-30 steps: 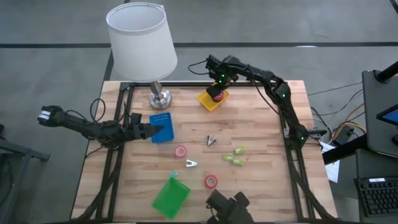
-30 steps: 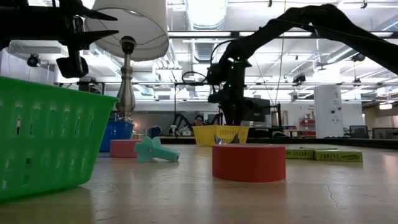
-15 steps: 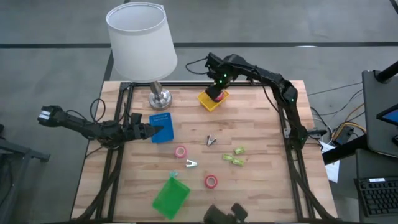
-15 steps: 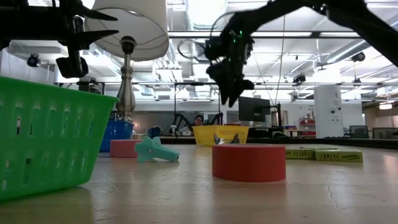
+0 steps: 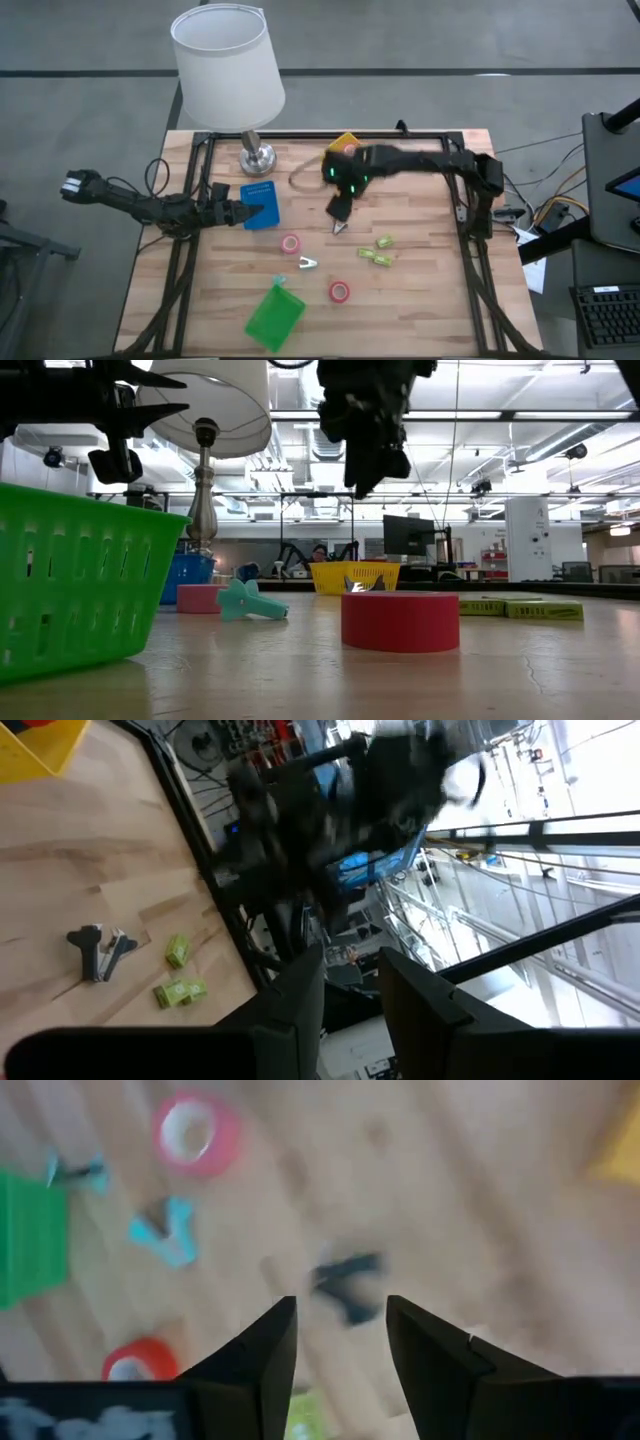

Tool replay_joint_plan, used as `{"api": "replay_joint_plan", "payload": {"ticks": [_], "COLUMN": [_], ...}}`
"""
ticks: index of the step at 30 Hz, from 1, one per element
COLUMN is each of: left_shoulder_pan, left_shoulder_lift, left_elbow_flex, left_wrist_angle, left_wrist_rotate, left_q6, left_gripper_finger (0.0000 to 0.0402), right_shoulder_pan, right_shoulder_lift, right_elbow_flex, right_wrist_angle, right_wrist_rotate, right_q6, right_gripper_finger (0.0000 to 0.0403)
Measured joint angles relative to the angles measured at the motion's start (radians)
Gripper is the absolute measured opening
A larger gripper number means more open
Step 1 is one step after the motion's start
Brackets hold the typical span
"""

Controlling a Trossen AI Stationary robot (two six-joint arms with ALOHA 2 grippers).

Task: Pick and place Stapler, Stapler remover, tape
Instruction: Put the red tape into the yellow bin

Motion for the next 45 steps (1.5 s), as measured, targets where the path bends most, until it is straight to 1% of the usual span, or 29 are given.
{"api": "replay_joint_plan", "payload": {"ticks": [3, 5, 8, 11, 17, 19, 21, 24, 27, 31, 33, 37, 41, 45], "left_shoulder_pan": [0.0, 0.0, 0.0, 0.0, 0.0, 0.0, 0.0, 0.0, 0.0, 0.0, 0.0, 0.0, 0.0, 0.0], "left_shoulder_lift": [0.0, 0.001, 0.007, 0.014, 0.022, 0.028, 0.03, 0.033, 0.033, 0.034, 0.035, 0.035, 0.035, 0.035], "left_elbow_flex": [0.0, 0.0, 0.0, 0.0, 0.001, 0.001, 0.001, 0.001, 0.001, 0.001, 0.001, 0.001, 0.001, 0.001], "left_wrist_angle": [0.0, 0.0, 0.0, -0.002, -0.002, -0.003, -0.007, -0.008, -0.007, -0.008, -0.01, -0.011, -0.011, -0.011], "left_wrist_rotate": [-0.046, -0.071, -0.08, -0.08, -0.08, -0.08, -0.077, -0.073, -0.063, -0.042, -0.039, -0.04, -0.039, -0.036], "left_q6": [0.007, 0.021, 0.033, 0.031, 0.031, 0.031, 0.018, 0.003, -0.007, -0.007, -0.007, -0.007, -0.008, -0.009], "left_gripper_finger": [0.0099, 0.01, 0.0101, 0.0099, 0.01, 0.0101, 0.01, 0.0099, 0.01, 0.01, 0.0099, 0.01, 0.01, 0.0099], "right_shoulder_pan": [0.075, 0.126, 0.194, 0.241, 0.314, 0.338, 0.363, 0.4, 0.424, 0.433, 0.435, 0.436, 0.437, 0.433], "right_shoulder_lift": [-0.012, -0.009, 0.008, 0.028, 0.061, 0.091, 0.126, 0.176, 0.198, 0.2, 0.216, 0.247, 0.254, 0.253], "right_elbow_flex": [-0.084, -0.118, -0.164, -0.204, -0.22, -0.212, -0.193, -0.167, -0.146, -0.138, -0.14, -0.141, -0.14, -0.14], "right_wrist_angle": [0.058, 0.089, 0.138, 0.188, 0.282, 0.296, 0.313, 0.306, 0.306, 0.318, 0.299, 0.299, 0.299, 0.296], "right_wrist_rotate": [0.003, 0.005, 0.002, 0.0, 0.002, -0.022, -0.059, -0.046, -0.013, 0.008, 0.002, -0.051, -0.049, -0.048], "right_q6": [0.051, 0.053, 0.063, 0.115, 0.18, 0.175, 0.133, 0.118, 0.139, 0.143, 0.153, 0.156, 0.148, 0.131], "right_gripper_finger": [0.0157, 0.0157, 0.0152, 0.0147, 0.0138, 0.0136, 0.0134, 0.0133, 0.0142, 0.0167, 0.0179, 0.0193, 0.0191, 0.0163]}}
